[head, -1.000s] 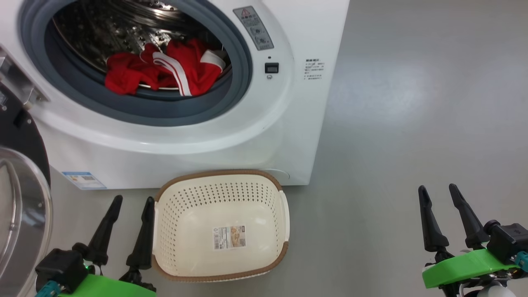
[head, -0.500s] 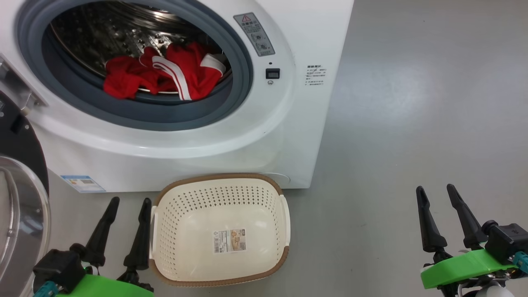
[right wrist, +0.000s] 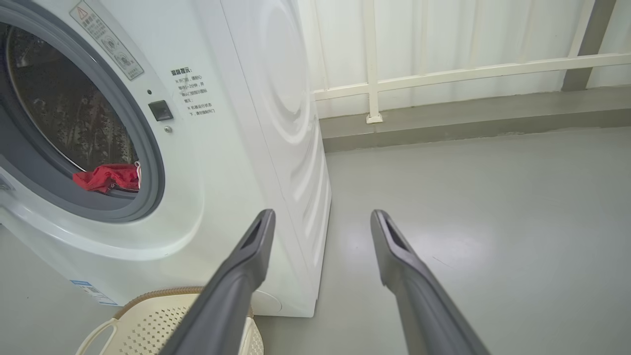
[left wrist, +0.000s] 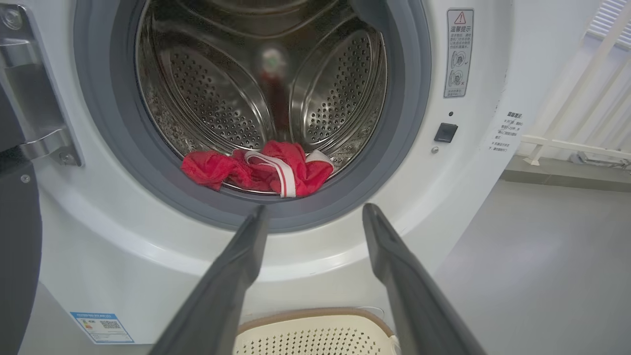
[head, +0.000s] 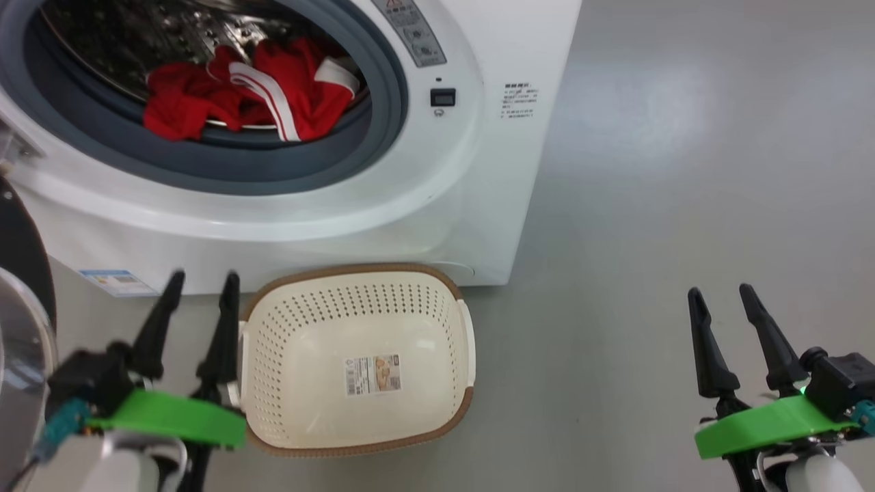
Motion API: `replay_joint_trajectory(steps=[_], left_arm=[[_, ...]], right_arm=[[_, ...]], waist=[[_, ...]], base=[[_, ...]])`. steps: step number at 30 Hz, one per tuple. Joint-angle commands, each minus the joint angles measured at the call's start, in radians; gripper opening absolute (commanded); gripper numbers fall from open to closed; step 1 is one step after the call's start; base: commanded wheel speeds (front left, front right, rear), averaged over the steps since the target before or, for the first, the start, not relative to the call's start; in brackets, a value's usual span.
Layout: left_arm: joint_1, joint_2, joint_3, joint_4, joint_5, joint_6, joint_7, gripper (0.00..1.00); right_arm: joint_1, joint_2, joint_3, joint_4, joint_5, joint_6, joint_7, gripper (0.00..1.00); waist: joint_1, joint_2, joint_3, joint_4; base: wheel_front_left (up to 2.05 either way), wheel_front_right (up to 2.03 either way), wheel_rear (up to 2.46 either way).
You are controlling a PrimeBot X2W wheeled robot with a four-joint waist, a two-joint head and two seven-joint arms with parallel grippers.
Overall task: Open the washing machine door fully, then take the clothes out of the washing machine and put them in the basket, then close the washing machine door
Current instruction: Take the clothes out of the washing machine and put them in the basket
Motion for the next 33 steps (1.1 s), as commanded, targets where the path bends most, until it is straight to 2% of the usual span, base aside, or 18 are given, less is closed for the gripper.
replay_joint_trajectory(steps=[1,12,23,33], left_arm=[[-0.06,0.019,0.043,-0.004,0.011,0.001,-0.009,1.0],[-0.424,0.04,0.025,0.218,0.004,0.001,-0.009,1.0],[-0.702,0.09,-0.054,0.447,-0.031,0.001,-0.009,1.0],[-0.927,0.133,-0.164,0.685,-0.12,0.001,-0.009,1.0]], right_arm=[[-0.036,-0.007,0.018,-0.029,0.0,0.008,-0.009,1.0],[-0.135,0.006,0.034,-0.049,-0.005,0.008,-0.009,1.0],[-0.212,0.013,0.049,-0.061,-0.003,0.008,-0.009,1.0],[-0.255,0.014,0.059,-0.069,0.019,0.008,-0.009,1.0]], waist=[[0.0,0.0,0.042,-0.01],[0.0,0.0,0.217,-0.048],[0.0,0.0,0.337,-0.089],[0.0,0.0,0.419,-0.123]], base=[[0.0,0.0,0.0],[0.0,0.0,0.0],[0.0,0.0,0.0],[0.0,0.0,0.0]])
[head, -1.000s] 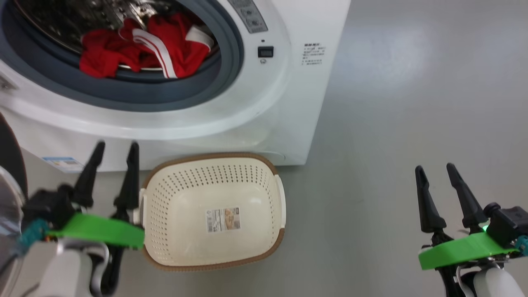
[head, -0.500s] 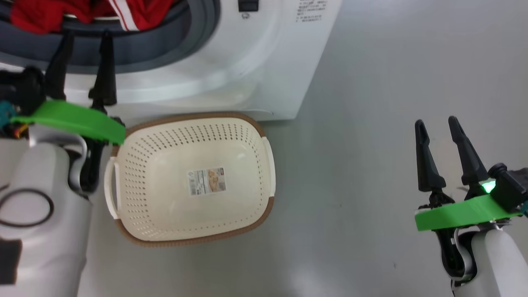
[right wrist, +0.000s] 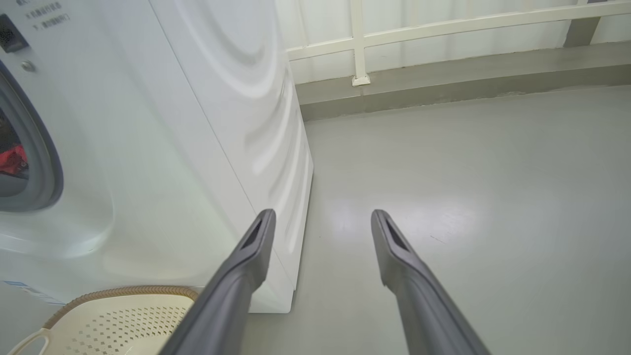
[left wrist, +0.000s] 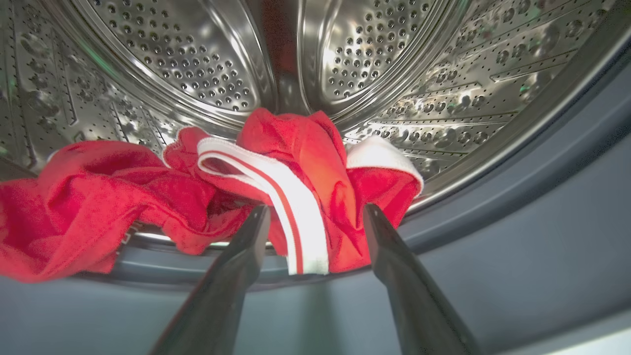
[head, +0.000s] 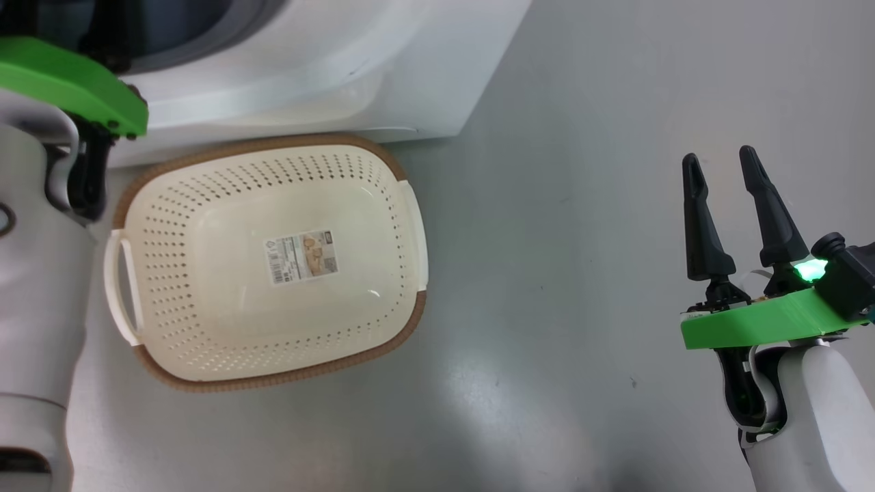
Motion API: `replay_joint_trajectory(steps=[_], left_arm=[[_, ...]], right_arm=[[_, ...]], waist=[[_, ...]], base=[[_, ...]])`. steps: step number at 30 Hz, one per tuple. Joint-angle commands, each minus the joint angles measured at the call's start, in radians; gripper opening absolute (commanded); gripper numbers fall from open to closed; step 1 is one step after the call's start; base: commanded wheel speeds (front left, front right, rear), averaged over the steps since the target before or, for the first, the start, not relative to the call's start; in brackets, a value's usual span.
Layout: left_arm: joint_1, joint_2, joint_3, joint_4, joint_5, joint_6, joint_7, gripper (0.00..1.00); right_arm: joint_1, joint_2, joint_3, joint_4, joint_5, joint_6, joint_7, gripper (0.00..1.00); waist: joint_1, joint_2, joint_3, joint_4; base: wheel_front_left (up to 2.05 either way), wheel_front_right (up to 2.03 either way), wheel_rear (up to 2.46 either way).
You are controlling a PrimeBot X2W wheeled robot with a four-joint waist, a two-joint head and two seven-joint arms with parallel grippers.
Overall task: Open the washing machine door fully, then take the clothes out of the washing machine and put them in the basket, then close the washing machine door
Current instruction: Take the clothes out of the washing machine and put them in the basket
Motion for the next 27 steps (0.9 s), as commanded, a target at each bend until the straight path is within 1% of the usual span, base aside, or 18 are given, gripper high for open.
replay_joint_trajectory(steps=[1,8,12,18,19,20,21,22,27], left_arm=[[-0.033,0.057,-0.002,0.008,-0.016,0.001,-0.007,1.0],[-0.126,0.095,-0.08,0.092,-0.085,0.001,0.022,1.0],[-0.163,0.118,-0.121,0.121,-0.111,0.001,0.03,1.0],[-0.192,0.137,-0.174,0.149,-0.147,0.001,0.03,1.0],[-0.195,0.139,-0.181,0.153,-0.153,0.001,0.028,0.88],[-0.198,0.141,-0.189,0.155,-0.159,0.001,0.027,0.51],[-0.201,0.143,-0.198,0.157,-0.162,0.001,0.024,0.24],[-0.203,0.144,-0.206,0.158,-0.166,0.001,0.022,0.0],[-0.197,0.143,-0.231,0.149,-0.198,0.001,0.003,0.0]], right_arm=[[-0.001,0.003,0.022,-0.027,0.009,0.007,-0.006,1.0],[-0.015,0.003,0.025,-0.03,0.017,0.007,-0.006,1.0],[-0.018,0.003,0.03,-0.031,0.021,0.007,-0.006,1.0],[-0.02,0.003,0.041,-0.034,0.023,0.007,-0.006,1.0],[-0.02,0.003,0.042,-0.035,0.023,0.007,-0.006,1.0],[-0.021,0.003,0.042,-0.035,0.023,0.007,-0.006,1.0],[-0.021,0.003,0.042,-0.036,0.023,0.007,-0.006,1.0],[-0.022,0.003,0.043,-0.036,0.022,0.007,-0.006,1.0],[-0.024,0.003,0.043,-0.036,0.016,0.007,-0.006,1.0]], waist=[[0.0,0.0,0.031,-0.024],[0.0,0.0,0.059,-0.041],[0.0,0.0,0.069,-0.049],[0.0,0.0,0.078,-0.061],[0.0,0.0,0.079,-0.062],[0.0,0.0,0.08,-0.063],[0.0,0.0,0.081,-0.063],[0.0,0.0,0.081,-0.063],[0.0,0.0,0.075,-0.056]], base=[[0.0,0.0,0.0],[0.0,0.0,0.0],[0.0,0.0,0.0],[0.0,0.0,0.0],[0.0,0.0,0.0],[0.0,0.0,0.0],[0.0,0.0,0.0],[0.0,0.0,0.0],[0.0,0.0,0.0]])
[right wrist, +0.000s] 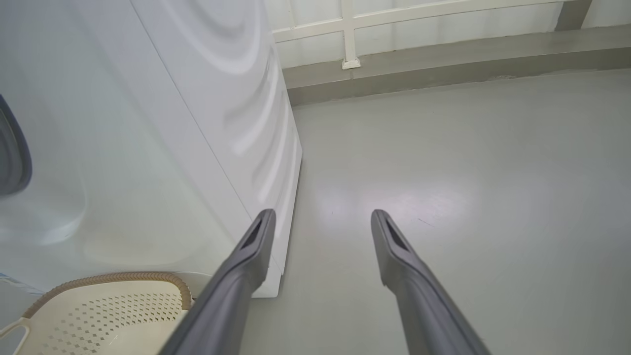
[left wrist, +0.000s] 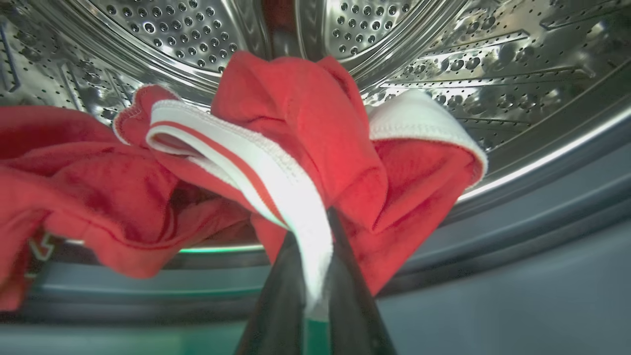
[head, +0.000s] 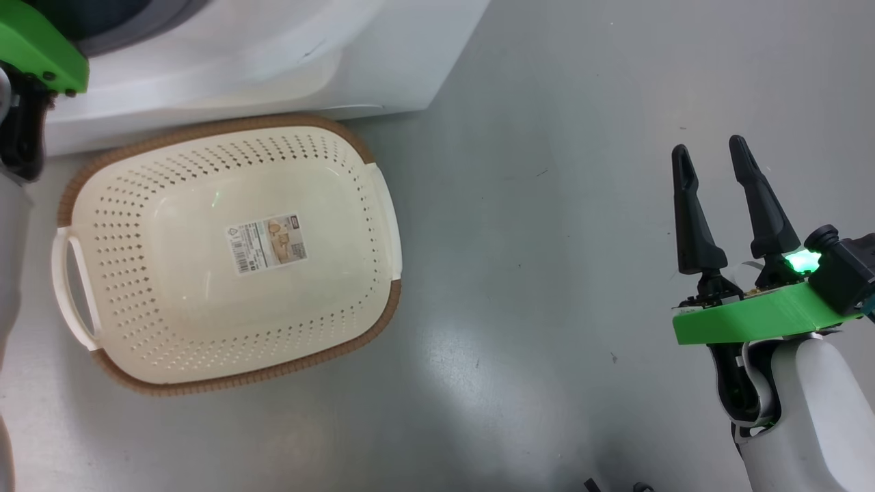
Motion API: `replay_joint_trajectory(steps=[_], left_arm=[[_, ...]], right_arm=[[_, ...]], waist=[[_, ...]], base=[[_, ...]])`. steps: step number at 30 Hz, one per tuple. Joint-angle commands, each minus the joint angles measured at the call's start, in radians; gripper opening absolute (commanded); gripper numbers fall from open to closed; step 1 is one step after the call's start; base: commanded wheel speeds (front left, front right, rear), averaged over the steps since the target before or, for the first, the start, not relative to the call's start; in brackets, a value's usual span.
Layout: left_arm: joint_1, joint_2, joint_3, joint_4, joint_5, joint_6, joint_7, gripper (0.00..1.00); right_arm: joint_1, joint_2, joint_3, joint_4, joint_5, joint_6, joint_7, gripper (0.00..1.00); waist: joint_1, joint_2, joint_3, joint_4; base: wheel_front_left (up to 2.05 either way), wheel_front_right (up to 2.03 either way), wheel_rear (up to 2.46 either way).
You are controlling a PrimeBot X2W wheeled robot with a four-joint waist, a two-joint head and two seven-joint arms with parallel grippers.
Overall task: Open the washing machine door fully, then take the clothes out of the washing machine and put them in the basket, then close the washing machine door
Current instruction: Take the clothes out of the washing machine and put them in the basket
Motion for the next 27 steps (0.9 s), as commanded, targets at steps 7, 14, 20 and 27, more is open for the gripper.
replay_joint_trajectory(steps=[7,14,20,27], left_arm=[[0.022,0.063,0.016,-0.092,-0.019,0.001,-0.021,0.0],[0.172,0.059,0.194,-0.288,0.1,0.006,-0.022,0.0],[0.304,0.008,0.355,-0.445,0.221,0.005,-0.022,0.0],[0.453,-0.069,0.491,-0.638,0.324,0.002,-0.022,0.0]], right_arm=[[0.004,0.003,0.015,-0.022,-0.007,0.007,-0.006,1.0],[0.019,0.003,0.017,-0.011,-0.022,0.007,-0.006,1.0],[0.045,0.003,0.008,-0.002,-0.03,0.007,-0.006,1.0],[0.088,0.003,-0.004,0.002,-0.034,0.007,-0.006,1.0]], waist=[[0.0,-0.0001,-0.033,0.024],[0.0,-0.0001,-0.096,0.048],[0.0,-0.0001,-0.149,0.067],[0.0,-0.0001,-0.211,0.088]], base=[[0.0,0.0,0.0],[0.0,0.0,0.0],[0.0,0.0,0.0],[0.0,0.0,0.0]])
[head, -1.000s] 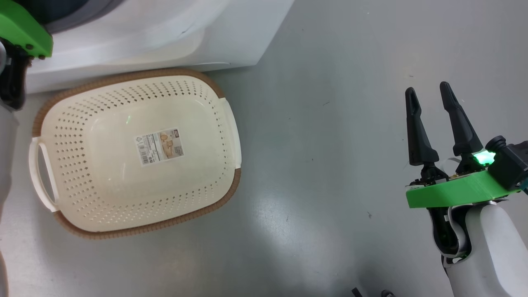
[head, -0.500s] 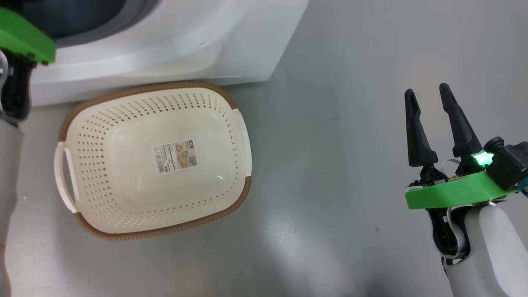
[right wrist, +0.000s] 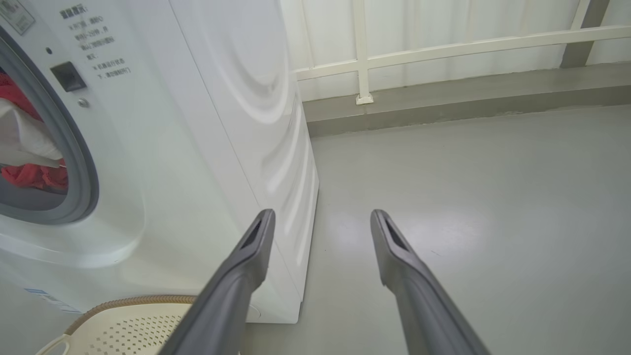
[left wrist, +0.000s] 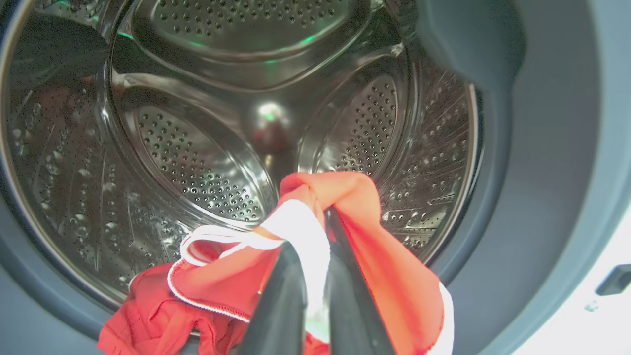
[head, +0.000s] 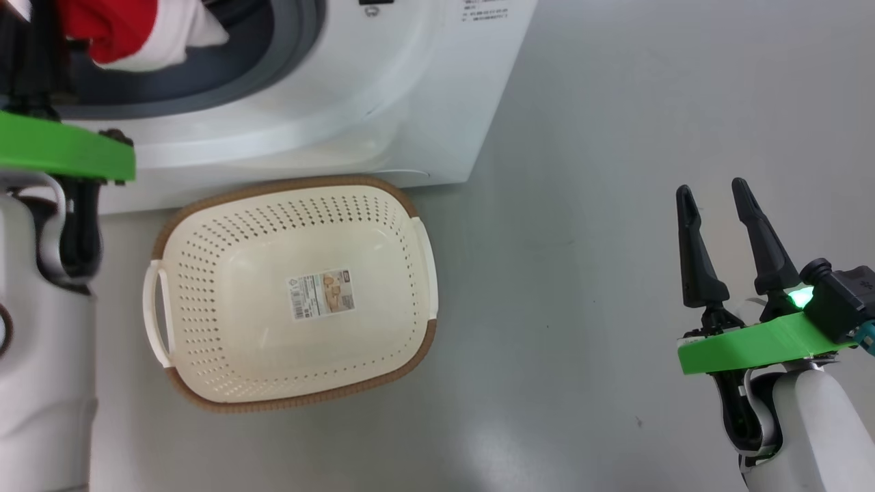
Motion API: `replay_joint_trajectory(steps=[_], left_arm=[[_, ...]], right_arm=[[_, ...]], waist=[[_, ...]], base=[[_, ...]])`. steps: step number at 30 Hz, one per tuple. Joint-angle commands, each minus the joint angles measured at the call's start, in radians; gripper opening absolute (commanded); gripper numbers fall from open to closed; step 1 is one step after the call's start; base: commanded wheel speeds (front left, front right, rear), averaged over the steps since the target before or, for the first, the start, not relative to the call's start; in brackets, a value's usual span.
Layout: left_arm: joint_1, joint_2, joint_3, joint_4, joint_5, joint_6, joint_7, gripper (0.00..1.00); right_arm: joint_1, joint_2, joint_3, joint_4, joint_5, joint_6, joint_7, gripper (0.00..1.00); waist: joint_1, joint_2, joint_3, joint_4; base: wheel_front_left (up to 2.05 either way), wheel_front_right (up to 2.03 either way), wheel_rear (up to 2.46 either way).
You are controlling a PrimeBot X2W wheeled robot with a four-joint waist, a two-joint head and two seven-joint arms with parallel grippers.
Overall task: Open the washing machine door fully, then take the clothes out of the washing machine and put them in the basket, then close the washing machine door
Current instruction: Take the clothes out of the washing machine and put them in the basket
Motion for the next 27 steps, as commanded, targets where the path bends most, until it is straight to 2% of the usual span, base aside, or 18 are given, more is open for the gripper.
replay_joint_trajectory(steps=[1,13,23,27], left_arm=[[0.029,0.036,0.032,-0.053,0.013,0.001,-0.009,0.0],[0.206,-0.006,0.073,-0.337,0.039,0.001,-0.009,0.0],[0.27,-0.04,0.097,-0.556,0.05,0.001,-0.009,0.0],[0.29,-0.05,0.092,-0.593,0.053,0.001,-0.009,0.0]], right_arm=[[0.022,0.003,0.018,-0.021,-0.013,0.007,-0.006,1.0],[0.061,0.003,0.008,-0.022,-0.017,0.007,-0.006,1.0],[0.073,0.001,0.0,-0.031,-0.023,0.007,-0.006,1.0],[0.072,0.001,0.0,-0.032,-0.024,0.007,-0.006,1.0]], waist=[[0.0,0.0,-0.03,0.017],[0.0,0.0,-0.087,0.047],[0.0,0.0,-0.088,0.067],[0.0,0.0,-0.084,0.07]], base=[[0.0,0.0,0.0],[0.0,0.0,0.0],[0.0,0.0,0.0],[0.0,0.0,0.0]])
